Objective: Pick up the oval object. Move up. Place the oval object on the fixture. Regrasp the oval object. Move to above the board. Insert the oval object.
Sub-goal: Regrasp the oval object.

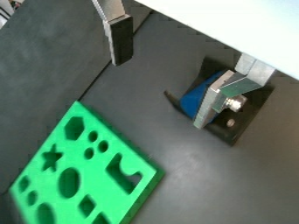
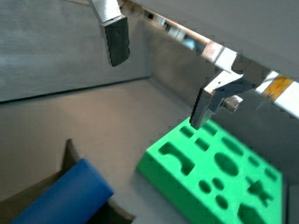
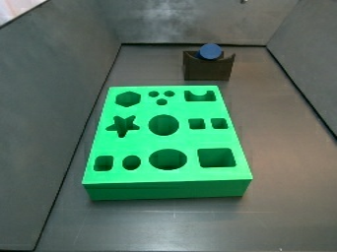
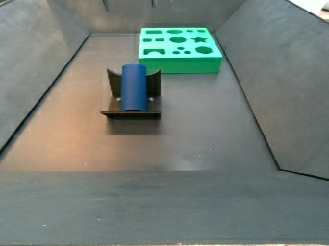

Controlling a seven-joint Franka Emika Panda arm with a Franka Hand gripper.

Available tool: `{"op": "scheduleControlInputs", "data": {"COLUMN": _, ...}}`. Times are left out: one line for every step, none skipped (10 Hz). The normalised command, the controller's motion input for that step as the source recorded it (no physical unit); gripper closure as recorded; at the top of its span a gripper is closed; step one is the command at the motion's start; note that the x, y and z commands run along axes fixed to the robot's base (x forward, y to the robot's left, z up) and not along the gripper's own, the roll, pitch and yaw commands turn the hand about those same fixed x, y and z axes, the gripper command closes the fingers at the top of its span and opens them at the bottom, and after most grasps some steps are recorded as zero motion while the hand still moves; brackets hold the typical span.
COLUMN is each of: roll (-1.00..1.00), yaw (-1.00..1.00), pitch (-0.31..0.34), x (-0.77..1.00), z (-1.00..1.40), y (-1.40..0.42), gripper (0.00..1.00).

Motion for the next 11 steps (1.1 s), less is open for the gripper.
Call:
{"op": "scheduleControlInputs", "data": {"roll": 1.0, "yaw": 0.03, "pitch": 0.018, "x": -0.03, "z": 0.01, "y": -0.03, "gripper": 0.0}}
{"op": "scheduleControlInputs", "data": {"roll": 1.0, "yaw": 0.03, "pitch": 0.013, "x": -0.04, "z": 0.01, "y": -0.03, "gripper": 0.0}}
{"op": "scheduleControlInputs", "data": {"roll": 1.0, "yaw": 0.03, "pitch": 0.006, "x": -0.05, "z": 0.01, "y": -0.03, "gripper": 0.0}}
{"op": "scheduleControlInputs", "data": {"roll": 1.0, "yaw": 0.03, "pitch": 0.0, "x": -0.05, "z": 0.01, "y": -0.03, "gripper": 0.0}}
{"op": "scheduleControlInputs", "data": {"roll": 1.0, "yaw": 0.03, "pitch": -0.009, "x": -0.05, "z": 0.0, "y": -0.02, "gripper": 0.0}}
{"op": "scheduleControlInputs", "data": {"roll": 1.0, "yaw": 0.04, "pitch": -0.014, "x": -0.05, "z": 0.0, "y": -0.02, "gripper": 0.0}}
{"op": "scheduleControlInputs", "data": {"roll": 1.0, "yaw": 0.04, "pitch": -0.022, "x": -0.04, "z": 0.01, "y": -0.02, "gripper": 0.0}}
{"op": "scheduleControlInputs", "data": {"roll": 1.0, "yaw": 0.04, "pitch": -0.027, "x": -0.04, "z": 0.01, "y": -0.02, "gripper": 0.0}}
{"op": "scheduleControlInputs", "data": {"roll": 1.0, "yaw": 0.04, "pitch": -0.031, "x": -0.04, "z": 0.01, "y": -0.02, "gripper": 0.0}}
{"op": "scheduleControlInputs", "data": {"roll": 1.0, "yaw": 0.04, "pitch": -0.031, "x": -0.04, "z": 0.01, "y": -0.01, "gripper": 0.0}}
{"op": "scheduleControlInputs", "data": {"roll": 1.0, "yaw": 0.04, "pitch": -0.028, "x": -0.03, "z": 0.02, "y": -0.02, "gripper": 0.0}}
